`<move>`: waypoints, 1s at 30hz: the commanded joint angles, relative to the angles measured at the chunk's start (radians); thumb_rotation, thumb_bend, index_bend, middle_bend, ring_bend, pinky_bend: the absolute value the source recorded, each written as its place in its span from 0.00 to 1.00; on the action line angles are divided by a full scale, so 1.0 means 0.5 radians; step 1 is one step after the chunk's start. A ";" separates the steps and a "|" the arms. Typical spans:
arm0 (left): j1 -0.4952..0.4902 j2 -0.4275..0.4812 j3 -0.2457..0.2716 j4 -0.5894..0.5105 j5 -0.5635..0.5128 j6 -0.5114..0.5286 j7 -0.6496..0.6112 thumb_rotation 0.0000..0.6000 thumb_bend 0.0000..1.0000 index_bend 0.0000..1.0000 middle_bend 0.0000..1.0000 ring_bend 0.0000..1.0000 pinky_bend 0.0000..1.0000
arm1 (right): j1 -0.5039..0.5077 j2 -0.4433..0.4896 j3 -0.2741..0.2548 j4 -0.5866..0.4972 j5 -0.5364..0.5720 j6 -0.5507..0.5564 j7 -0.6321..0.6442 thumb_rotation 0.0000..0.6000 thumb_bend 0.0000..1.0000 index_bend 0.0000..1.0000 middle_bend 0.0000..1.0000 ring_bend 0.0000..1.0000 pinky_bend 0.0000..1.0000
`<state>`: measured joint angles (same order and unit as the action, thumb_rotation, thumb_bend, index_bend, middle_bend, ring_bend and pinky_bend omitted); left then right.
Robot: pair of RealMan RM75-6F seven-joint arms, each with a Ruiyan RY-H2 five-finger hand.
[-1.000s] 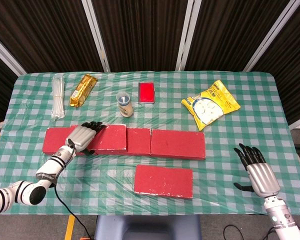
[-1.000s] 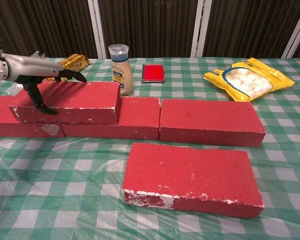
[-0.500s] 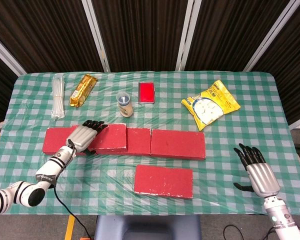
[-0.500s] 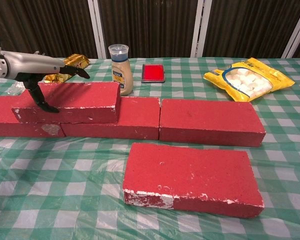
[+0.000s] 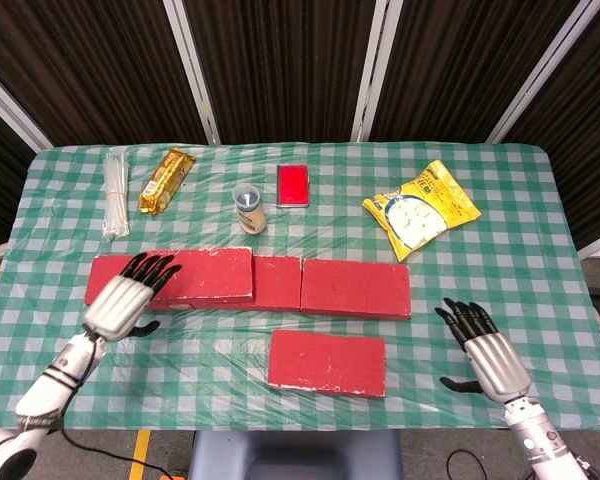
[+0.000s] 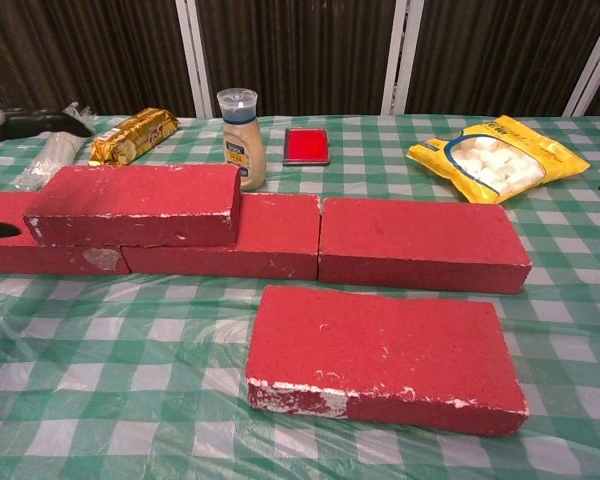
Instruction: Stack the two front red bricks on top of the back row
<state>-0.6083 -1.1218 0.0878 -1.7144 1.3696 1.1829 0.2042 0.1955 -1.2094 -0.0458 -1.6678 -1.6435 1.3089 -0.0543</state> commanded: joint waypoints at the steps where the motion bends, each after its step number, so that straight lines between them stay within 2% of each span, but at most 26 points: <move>1: 0.371 -0.088 0.201 0.231 0.290 0.374 -0.236 1.00 0.27 0.00 0.00 0.00 0.03 | 0.062 0.035 -0.042 -0.160 -0.069 -0.090 -0.034 0.99 0.06 0.00 0.00 0.00 0.00; 5: 0.492 -0.221 0.210 0.476 0.361 0.471 -0.400 1.00 0.28 0.00 0.00 0.00 0.03 | 0.118 0.038 -0.053 -0.381 -0.016 -0.240 -0.175 1.00 0.06 0.00 0.00 0.00 0.00; 7: 0.522 -0.266 0.209 0.576 0.387 0.475 -0.521 1.00 0.28 0.00 0.00 0.00 0.03 | 0.144 0.009 -0.060 -0.482 0.035 -0.323 -0.229 1.00 0.06 0.00 0.00 0.00 0.00; 9: 0.529 -0.267 0.207 0.608 0.391 0.447 -0.532 1.00 0.29 0.00 0.00 0.00 0.02 | 0.147 -0.044 -0.063 -0.521 0.053 -0.346 -0.325 1.00 0.06 0.00 0.00 0.00 0.00; 13: 0.557 -0.277 0.179 0.649 0.461 0.504 -0.552 1.00 0.29 0.00 0.00 0.00 0.02 | 0.142 -0.233 -0.028 -0.530 0.199 -0.387 -0.540 1.00 0.06 0.00 0.00 0.00 0.00; 19: 0.544 -0.258 0.148 0.685 0.470 0.422 -0.693 1.00 0.29 0.00 0.00 0.00 0.02 | 0.208 -0.463 0.069 -0.502 0.435 -0.466 -0.767 1.00 0.06 0.00 0.00 0.00 0.00; 23: 0.531 -0.240 0.159 0.698 0.544 0.401 -0.817 1.00 0.29 0.00 0.00 0.00 0.02 | 0.251 -0.556 0.116 -0.490 0.590 -0.491 -0.915 1.00 0.06 0.00 0.00 0.00 0.00; 30: 0.528 -0.235 0.138 0.715 0.544 0.340 -0.860 1.00 0.29 0.00 0.00 0.00 0.02 | 0.349 -0.685 0.192 -0.447 0.863 -0.559 -1.047 1.00 0.06 0.00 0.00 0.00 0.00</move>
<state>-0.3435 -1.2404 0.1587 -1.3585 1.6427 1.3561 -0.2236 0.3493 -1.5299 0.0350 -1.8985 -1.2475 1.0459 -0.5531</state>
